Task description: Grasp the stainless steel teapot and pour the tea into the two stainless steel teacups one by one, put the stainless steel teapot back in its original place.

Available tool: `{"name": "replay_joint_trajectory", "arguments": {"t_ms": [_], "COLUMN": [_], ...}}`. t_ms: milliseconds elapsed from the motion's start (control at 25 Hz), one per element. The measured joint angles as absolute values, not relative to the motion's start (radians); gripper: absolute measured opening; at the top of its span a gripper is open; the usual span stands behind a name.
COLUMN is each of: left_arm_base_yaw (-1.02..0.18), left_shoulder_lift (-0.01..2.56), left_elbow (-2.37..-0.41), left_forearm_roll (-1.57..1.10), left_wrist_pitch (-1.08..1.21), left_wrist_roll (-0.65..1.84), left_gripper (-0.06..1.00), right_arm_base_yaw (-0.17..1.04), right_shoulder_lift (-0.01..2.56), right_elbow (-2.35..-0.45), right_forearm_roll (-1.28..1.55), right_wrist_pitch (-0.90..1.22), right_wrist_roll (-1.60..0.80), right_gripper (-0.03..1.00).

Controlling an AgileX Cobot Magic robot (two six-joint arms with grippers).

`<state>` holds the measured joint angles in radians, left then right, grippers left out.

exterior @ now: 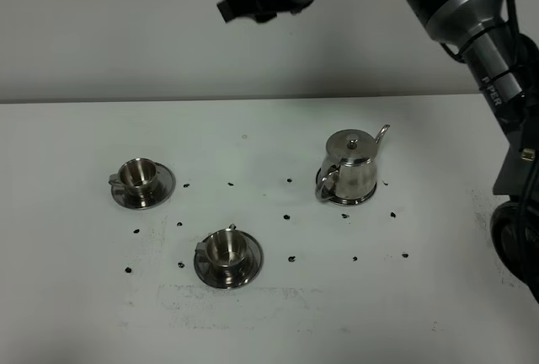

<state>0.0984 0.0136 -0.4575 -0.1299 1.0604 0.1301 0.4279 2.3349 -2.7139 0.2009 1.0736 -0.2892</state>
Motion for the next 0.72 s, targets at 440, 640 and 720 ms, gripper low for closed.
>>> {"name": "replay_joint_trajectory", "arguments": {"t_ms": [440,640,720], "left_arm_base_yaw": [0.098,0.098,0.098], "left_shoulder_lift": [0.014,0.014,0.014], "left_elbow": [-0.457,-0.457,-0.457], "left_forearm_roll": [-0.129,-0.129,-0.129], "left_wrist_pitch": [1.062,1.062,1.062], "left_wrist_roll": [0.129,0.129,0.129], "left_gripper": [0.53,0.53,0.53], "right_arm_base_yaw": [0.427,0.43,0.436], "right_shoulder_lift": [2.134,2.019,1.99], "right_elbow": [-2.376,-2.04,-1.938], "right_forearm_roll": [0.197,0.124,0.068], "right_wrist_pitch": [0.774,0.679,0.662], "right_wrist_roll": [-0.301,-0.325,-0.28], "right_gripper": [0.35,0.34,0.34]}}
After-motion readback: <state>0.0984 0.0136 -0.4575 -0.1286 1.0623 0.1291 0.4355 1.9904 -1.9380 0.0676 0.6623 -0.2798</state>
